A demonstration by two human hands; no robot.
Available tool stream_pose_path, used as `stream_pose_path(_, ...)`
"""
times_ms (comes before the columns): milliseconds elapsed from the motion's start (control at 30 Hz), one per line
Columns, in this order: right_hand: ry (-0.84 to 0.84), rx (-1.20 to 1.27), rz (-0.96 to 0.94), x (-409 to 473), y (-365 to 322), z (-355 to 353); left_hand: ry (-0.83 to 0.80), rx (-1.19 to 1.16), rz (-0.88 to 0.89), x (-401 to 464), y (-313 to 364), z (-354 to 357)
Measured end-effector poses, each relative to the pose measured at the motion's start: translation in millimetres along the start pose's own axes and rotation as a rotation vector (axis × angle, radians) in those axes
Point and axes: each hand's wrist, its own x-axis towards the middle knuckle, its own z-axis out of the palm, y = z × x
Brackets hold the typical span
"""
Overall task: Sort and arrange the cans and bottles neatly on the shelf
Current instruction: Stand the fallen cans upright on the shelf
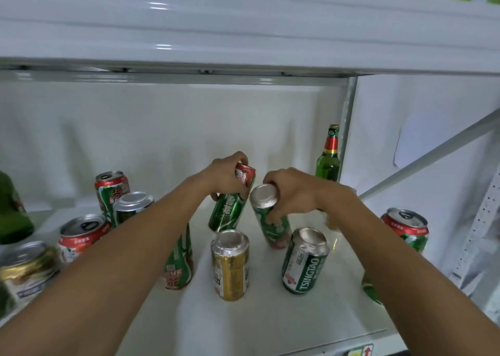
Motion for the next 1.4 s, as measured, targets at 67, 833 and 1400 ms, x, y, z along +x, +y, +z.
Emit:
stream_pose_path(67,0.057,0.086,0.035,-3,9,-3,0.002,-0.031,-0.013,-10,2,-8)
stream_pose_path(833,0.144,0.480,0.214,7,35,20,-0.107,0.200,-0.002,-34,-14,-10)
stream_pose_path(1400,0.128,0.540,0.258,0,32,28,-0.119,0.450,0.014,-39,-11,-5)
